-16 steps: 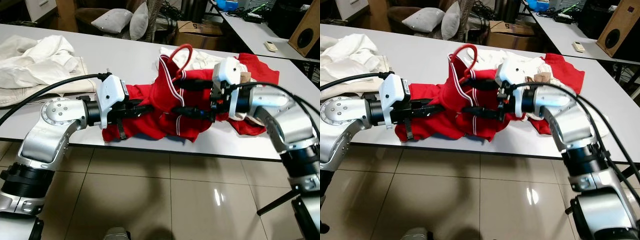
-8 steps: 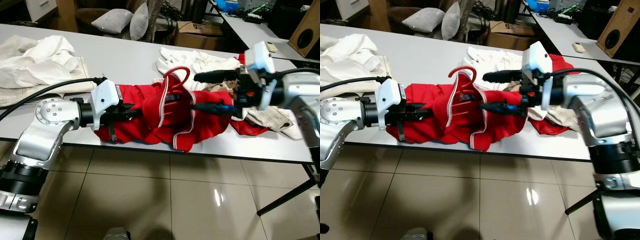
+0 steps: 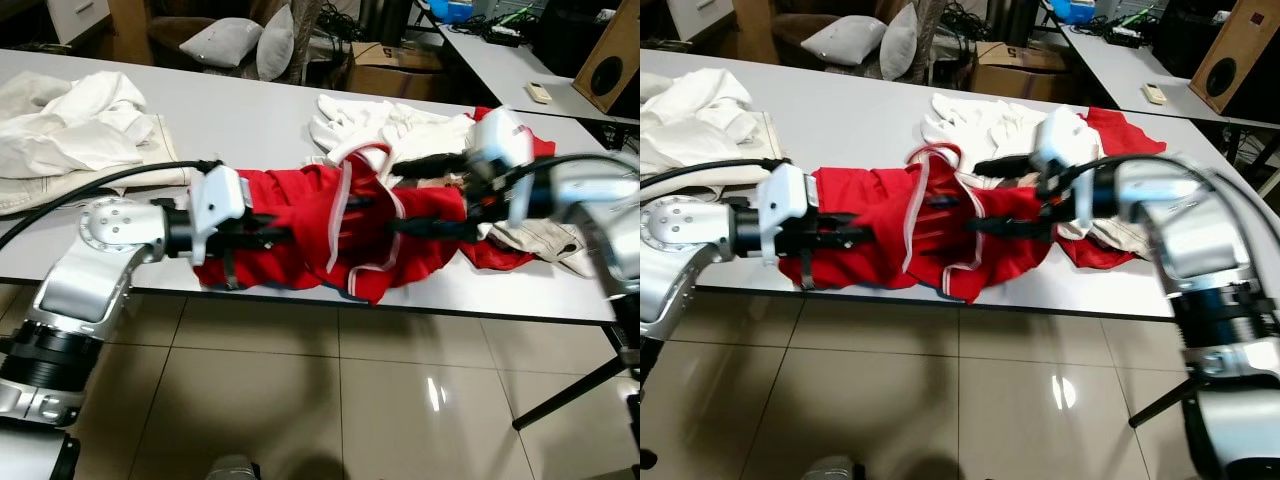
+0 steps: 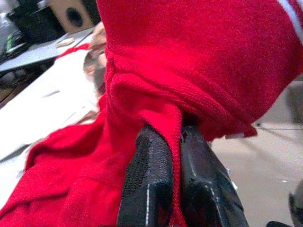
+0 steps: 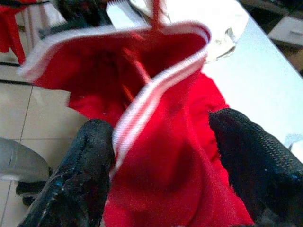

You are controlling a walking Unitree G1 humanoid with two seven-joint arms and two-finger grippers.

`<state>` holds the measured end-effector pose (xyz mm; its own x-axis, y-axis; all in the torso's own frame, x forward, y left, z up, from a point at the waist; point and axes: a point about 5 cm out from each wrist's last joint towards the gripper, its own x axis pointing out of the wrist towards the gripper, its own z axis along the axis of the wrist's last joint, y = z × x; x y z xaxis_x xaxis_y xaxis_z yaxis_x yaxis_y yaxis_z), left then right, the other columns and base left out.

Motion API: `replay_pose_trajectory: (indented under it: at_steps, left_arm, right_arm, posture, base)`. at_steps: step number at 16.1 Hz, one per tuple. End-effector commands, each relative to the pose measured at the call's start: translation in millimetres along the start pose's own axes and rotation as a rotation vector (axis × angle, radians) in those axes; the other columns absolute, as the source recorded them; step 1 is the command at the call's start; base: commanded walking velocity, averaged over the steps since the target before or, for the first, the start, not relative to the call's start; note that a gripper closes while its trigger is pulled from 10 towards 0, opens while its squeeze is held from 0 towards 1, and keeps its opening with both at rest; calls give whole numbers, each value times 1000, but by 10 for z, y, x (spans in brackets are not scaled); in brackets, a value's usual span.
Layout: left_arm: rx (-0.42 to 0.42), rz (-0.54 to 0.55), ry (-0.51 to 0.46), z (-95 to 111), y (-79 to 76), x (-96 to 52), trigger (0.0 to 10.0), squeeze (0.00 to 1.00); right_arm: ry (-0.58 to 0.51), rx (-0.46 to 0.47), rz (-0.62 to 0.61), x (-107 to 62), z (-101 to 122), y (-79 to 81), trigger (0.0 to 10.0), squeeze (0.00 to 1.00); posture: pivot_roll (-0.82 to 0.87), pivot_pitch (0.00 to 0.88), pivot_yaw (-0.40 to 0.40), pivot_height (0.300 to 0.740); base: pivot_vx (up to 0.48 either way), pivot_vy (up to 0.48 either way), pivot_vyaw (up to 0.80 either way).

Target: Hang hanger

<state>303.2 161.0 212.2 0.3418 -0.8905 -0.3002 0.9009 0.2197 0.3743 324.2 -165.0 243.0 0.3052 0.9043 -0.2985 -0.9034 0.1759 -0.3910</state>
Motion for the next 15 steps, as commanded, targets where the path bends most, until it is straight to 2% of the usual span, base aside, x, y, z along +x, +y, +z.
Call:
replay_pose_trajectory:
  at_steps: [1,2,5,8,9,10,11,12,13,14,15]
  left_arm:
    - [46,-48,-24,139,-6,43,0,0]
    - [52,-62,-23,149,-14,45,0,0]
    - [94,-96,-10,206,-16,52,0,0]
    - [96,-100,1,205,3,66,0,0]
    - [89,-84,9,181,22,63,0,0]
    - [77,-57,14,154,50,56,0,0]
    - [54,-34,6,127,78,51,0,0]
    - [45,-36,0,124,77,51,0,0]
    - [33,-38,-4,112,71,51,0,0]
    - [29,-43,-1,100,65,54,0,0]
    - [25,-46,1,87,60,58,0,0]
  right_arm:
    - [7,-33,-12,6,34,-45,2588,0]
    - [13,-45,3,26,44,-51,0,0]
    - [38,-81,61,89,28,-33,0,0]
    - [42,-119,86,128,72,-40,39,0]
    - [32,-133,79,116,117,-54,1059,0]
    - [29,-149,65,93,151,-67,3804,0]
    - [28,-150,36,49,158,-94,10000,0]
    - [19,-140,30,27,158,-103,10000,0]
    - [-5,-101,27,-40,152,-113,10000,690]
    - [-28,-67,26,-93,155,-121,10000,1000]
    - [-55,-65,43,-127,195,-109,10000,1000]
  posture:
    - [109,0,-106,740]
    - [110,0,-106,740]
    - [116,0,-114,740]
    - [118,0,-119,740]
    - [118,0,-119,740]
    - [118,0,-119,740]
    - [118,0,-121,740]
    - [114,0,-119,740]
    - [112,0,-117,740]
    - [111,0,-115,740]
    - [110,0,-115,740]
  base:
    - [0,0,0]
    - [0,0,0]
    - [0,0,0]
    - [0,0,0]
    - [0,0,0]
    - [0,0,0]
    - [0,0,0]
    - [0,0,0]
    - [0,0,0]
    - [0,0,0]
    - [0,0,0]
